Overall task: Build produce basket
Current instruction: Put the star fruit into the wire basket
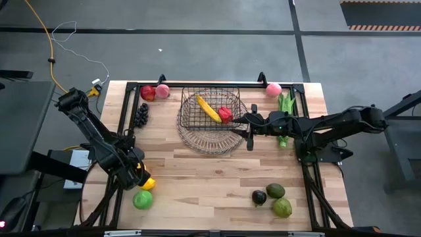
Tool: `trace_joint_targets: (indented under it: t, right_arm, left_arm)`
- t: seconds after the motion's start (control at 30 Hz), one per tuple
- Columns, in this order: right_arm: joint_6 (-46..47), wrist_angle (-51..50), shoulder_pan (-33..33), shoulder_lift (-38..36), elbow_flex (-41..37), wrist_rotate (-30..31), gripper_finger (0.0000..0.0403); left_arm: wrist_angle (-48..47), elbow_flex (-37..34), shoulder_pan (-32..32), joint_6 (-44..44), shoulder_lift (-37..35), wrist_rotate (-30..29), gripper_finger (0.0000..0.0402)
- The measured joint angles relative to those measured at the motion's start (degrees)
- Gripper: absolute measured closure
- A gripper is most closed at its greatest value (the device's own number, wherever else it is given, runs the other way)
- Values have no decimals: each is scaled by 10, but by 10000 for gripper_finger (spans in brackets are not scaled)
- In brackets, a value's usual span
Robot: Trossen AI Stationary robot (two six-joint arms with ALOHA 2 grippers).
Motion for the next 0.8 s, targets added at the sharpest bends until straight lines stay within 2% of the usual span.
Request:
trace_joint_targets:
  t: [0.2, 0.57, 0.8]
  right_arm:
    - [0, 0, 0, 0, 0, 0, 231]
    - [0, 0, 0, 0, 0, 0, 231]
    - [0, 0, 0, 0, 0, 0, 231]
  left_arm:
    - [0, 0, 0, -7, 0, 0, 198]
    - [4, 0, 0, 9, 0, 1, 323]
    - [5, 0, 0, 16, 0, 1, 361]
